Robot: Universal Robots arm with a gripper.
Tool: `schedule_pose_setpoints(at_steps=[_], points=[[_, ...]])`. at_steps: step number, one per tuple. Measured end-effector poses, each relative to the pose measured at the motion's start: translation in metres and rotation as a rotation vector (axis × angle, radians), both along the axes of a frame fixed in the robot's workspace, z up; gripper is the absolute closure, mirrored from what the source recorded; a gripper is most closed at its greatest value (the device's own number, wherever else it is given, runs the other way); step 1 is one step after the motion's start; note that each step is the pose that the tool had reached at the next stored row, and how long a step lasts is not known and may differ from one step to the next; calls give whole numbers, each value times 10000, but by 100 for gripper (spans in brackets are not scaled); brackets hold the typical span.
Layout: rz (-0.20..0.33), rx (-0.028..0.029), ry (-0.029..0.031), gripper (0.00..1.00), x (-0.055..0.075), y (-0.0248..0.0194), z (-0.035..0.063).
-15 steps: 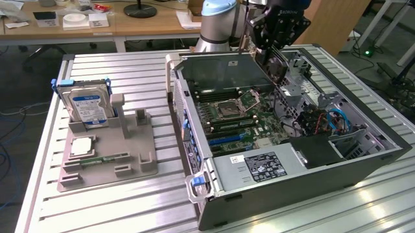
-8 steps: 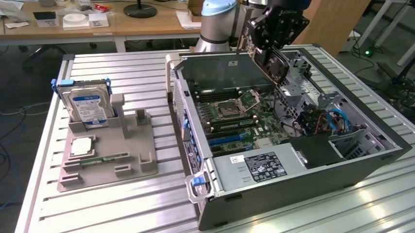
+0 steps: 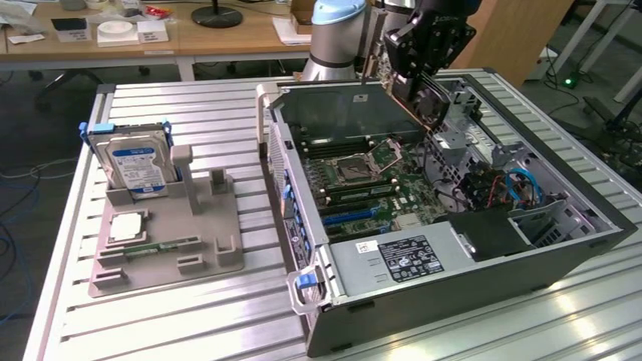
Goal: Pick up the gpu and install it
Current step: 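Insert the gpu into the slot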
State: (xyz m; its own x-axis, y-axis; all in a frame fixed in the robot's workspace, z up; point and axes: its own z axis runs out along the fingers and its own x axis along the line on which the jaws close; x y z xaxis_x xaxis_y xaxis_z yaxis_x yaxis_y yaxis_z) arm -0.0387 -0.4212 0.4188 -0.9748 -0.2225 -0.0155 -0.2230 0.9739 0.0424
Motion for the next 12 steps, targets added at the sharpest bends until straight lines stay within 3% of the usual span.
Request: schedule_pose_setpoints(at_steps=[12], points=[[1229,1,0,72,0,0,0]])
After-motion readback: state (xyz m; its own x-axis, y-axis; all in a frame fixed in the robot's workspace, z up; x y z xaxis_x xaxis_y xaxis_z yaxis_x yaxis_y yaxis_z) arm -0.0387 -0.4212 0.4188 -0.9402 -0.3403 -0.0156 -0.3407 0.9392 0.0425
